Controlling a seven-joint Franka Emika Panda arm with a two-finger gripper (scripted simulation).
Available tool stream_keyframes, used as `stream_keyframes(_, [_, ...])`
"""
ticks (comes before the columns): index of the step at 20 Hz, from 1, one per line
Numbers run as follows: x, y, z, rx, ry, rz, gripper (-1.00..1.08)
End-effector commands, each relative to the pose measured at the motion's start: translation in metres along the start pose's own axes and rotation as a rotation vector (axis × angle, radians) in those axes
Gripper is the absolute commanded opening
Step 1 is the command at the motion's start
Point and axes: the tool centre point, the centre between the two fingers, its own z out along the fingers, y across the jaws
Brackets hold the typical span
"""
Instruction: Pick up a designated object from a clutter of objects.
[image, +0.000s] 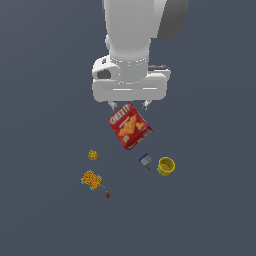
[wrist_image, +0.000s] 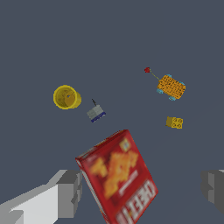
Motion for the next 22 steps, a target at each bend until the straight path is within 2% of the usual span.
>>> stream_keyframes(1, [0.000, 0.000, 0.000, 0.000, 0.000, 0.000, 1.00])
stream_keyframes(4, [0.001, 0.006, -0.001, -0.002, 0.005, 0.006, 1.00])
stream_keyframes(10, [0.006, 0.035, -0.009, -0.014, 0.029, 0.040, 1.00])
stream_keyframes(22, [0.016, 0.039, 0.001, -0.018, 0.026, -0.015, 1.00])
